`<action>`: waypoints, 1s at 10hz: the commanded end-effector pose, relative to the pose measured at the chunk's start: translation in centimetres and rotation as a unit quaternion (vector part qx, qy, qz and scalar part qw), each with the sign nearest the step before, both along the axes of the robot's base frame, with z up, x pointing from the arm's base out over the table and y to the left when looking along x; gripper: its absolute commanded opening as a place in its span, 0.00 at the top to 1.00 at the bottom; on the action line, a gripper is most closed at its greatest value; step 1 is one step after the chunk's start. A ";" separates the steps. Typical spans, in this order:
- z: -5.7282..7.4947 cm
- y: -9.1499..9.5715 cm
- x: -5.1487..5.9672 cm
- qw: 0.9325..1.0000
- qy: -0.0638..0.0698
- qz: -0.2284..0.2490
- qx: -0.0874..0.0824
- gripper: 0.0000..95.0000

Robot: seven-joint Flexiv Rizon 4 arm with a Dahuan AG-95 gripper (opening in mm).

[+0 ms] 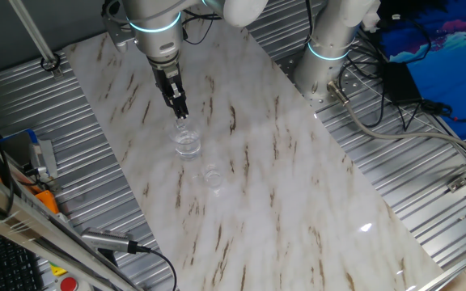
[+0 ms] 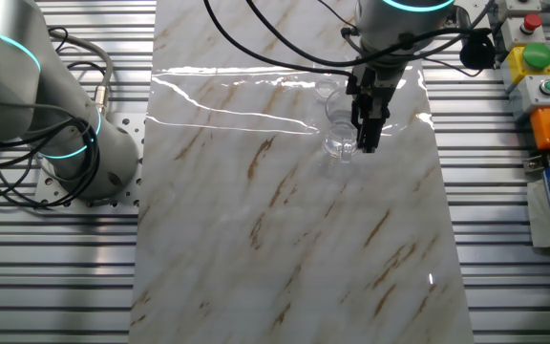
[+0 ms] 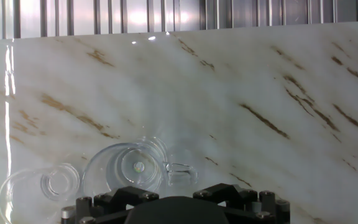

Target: Pour the water from one cup into another empty cup

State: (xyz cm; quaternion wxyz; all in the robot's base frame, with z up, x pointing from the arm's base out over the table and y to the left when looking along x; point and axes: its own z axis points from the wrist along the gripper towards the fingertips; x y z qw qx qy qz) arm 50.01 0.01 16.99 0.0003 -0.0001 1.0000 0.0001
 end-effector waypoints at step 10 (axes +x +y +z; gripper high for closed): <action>0.0 0.0 0.0 1.000 -0.006 0.008 0.005 1.00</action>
